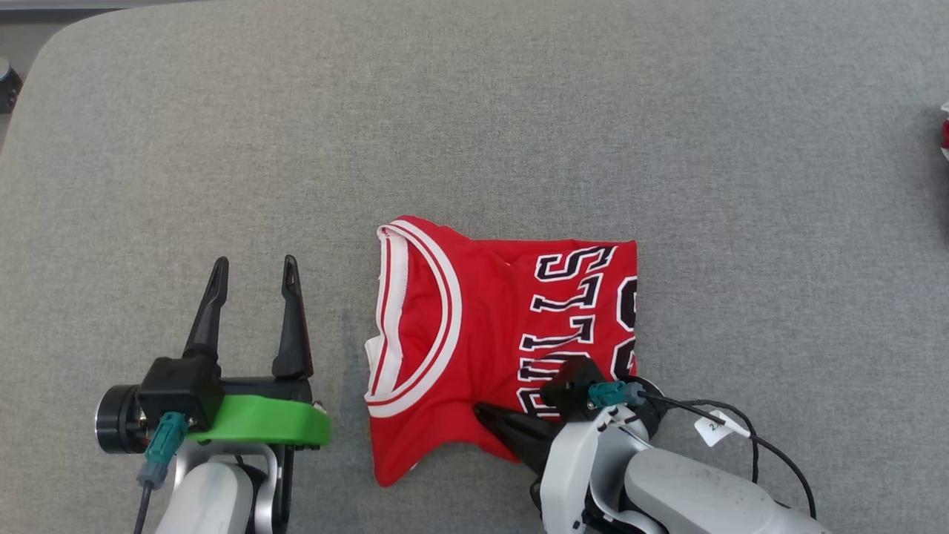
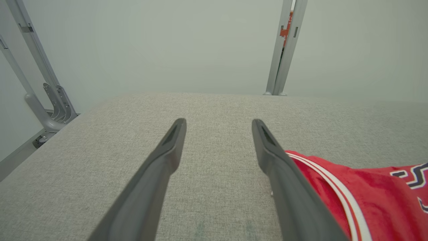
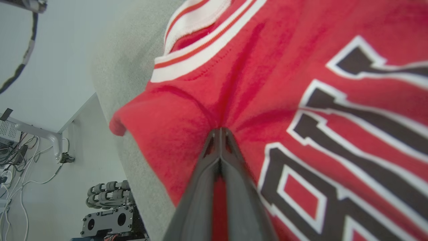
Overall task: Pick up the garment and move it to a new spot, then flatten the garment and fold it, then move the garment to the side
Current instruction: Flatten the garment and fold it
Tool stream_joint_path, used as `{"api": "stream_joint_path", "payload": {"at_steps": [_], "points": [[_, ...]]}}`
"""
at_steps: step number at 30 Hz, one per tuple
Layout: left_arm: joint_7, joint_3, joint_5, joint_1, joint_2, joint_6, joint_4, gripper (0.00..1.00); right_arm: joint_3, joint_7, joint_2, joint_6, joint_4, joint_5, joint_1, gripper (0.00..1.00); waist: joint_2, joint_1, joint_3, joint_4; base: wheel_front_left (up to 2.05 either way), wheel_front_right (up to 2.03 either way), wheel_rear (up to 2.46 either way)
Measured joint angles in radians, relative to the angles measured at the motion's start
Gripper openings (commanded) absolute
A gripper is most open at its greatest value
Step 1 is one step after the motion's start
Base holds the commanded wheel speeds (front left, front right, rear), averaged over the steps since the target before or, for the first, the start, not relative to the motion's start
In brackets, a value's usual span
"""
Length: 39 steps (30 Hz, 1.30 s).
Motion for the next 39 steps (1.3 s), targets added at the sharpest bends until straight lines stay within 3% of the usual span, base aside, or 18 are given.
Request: {"api": "stream_joint_path", "payload": {"at_steps": [8, 17, 18, 19, 20, 27, 34, 39], "points": [[-0.001, 0.017, 0.001, 0.012, -0.003, 0.000, -0.004, 1.00, -0.017, 0.030, -0.047, 0.002, -0.041, -0.018, 0.030, 0.00, 0.0000, 0.0000, -0.013, -0.014, 0.00, 0.00, 0.00], [-0.001, 0.029, 0.003, 0.029, 0.001, -0.001, 0.000, 1.00, -0.119, 0.068, -0.130, 0.001, -0.196, -0.030, 0.140, 0.00, 0.0000, 0.0000, -0.040, -0.049, 0.00, 0.00, 0.00], [-0.001, 0.031, 0.003, 0.032, 0.002, -0.001, 0.000, 1.00, -0.144, 0.048, -0.134, 0.001, -0.222, -0.032, 0.152, 0.09, 0.0000, 0.0000, -0.044, -0.053, 0.00, 0.00, 0.00], [-0.001, 0.030, 0.003, 0.035, 0.004, -0.001, 0.001, 1.00, -0.178, 0.026, -0.137, 0.001, -0.253, -0.032, 0.161, 0.84, 0.0000, 0.0000, -0.049, -0.057, 0.00, 0.00, 0.00], [-0.001, 0.032, 0.003, 0.037, 0.006, -0.001, 0.000, 1.00, -0.211, 0.005, -0.140, 0.001, -0.281, -0.041, 0.168, 1.00, 0.0000, 0.0000, -0.054, -0.061, 0.00, 0.00, 0.00], [0.006, 0.037, 0.006, 0.062, 0.026, 0.008, -0.006, 1.00, -0.547, -0.119, -0.107, 0.001, -0.396, -0.179, 0.270, 1.00, 0.0000, 0.0000, -0.092, -0.088, 0.00, 0.00, 0.00], [0.020, 0.037, 0.006, 0.097, 0.050, 0.012, -0.016, 1.00, -0.910, -0.121, -0.015, 0.001, -0.473, -0.356, 0.400, 1.00, 0.0000, 0.0000, -0.136, -0.112, 0.00, 0.00, 0.00], [0.027, 0.035, 0.006, 0.125, 0.062, 0.015, -0.018, 1.00, -1.077, -0.085, 0.035, 0.001, -0.533, -0.454, 0.492, 1.00, 0.0000, 0.0000, -0.172, -0.127, 0.00, 0.00, 0.00]]}}
